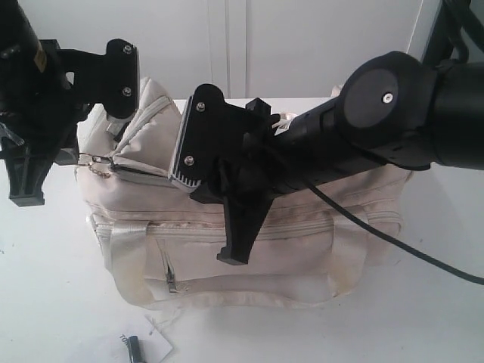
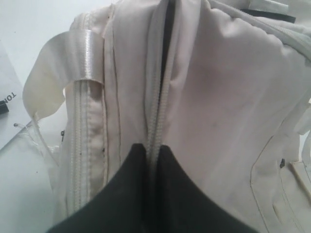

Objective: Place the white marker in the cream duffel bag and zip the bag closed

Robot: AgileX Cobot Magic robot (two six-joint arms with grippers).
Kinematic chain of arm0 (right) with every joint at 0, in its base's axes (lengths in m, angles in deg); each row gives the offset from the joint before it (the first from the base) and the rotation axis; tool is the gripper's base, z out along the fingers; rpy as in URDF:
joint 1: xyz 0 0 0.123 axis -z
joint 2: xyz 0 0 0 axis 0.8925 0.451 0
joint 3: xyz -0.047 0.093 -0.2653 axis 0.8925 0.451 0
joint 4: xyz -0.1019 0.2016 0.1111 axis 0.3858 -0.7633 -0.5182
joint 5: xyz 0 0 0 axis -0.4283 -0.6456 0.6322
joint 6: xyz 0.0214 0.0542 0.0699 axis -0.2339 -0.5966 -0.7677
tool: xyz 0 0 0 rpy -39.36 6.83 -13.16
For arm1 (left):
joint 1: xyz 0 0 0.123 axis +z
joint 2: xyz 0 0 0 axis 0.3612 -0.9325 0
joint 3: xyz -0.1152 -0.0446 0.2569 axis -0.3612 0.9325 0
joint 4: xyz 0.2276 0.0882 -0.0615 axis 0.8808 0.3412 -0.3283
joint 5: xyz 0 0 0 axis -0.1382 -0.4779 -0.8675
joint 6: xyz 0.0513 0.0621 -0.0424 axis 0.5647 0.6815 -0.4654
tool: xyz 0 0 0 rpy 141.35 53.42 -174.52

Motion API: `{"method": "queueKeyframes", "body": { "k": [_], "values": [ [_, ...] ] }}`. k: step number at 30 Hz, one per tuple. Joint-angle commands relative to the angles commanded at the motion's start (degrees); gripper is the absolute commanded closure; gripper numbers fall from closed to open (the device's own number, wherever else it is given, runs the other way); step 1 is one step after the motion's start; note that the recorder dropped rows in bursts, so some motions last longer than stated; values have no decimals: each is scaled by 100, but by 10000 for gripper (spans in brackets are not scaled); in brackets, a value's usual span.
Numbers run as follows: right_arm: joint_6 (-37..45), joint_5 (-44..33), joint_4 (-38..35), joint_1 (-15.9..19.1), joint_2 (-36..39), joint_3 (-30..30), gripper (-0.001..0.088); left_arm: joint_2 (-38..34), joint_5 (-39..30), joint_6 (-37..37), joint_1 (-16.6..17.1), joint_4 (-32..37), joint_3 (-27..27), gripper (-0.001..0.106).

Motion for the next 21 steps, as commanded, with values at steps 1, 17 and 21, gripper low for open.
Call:
{"method": "queueKeyframes", "body": {
  "k": [1, 17, 21],
  "values": [
    [0, 0, 0, 0, 0, 0, 868, -29, 55, 0, 0, 0, 0, 1053],
    [-11, 133, 0, 0, -279, 0, 868, -208, 136, -479, 25, 602, 0, 1053],
    [-129, 121, 0, 0, -279, 0, 868, -208, 140, -685, 219, 563, 0, 1053]
  ]
}}
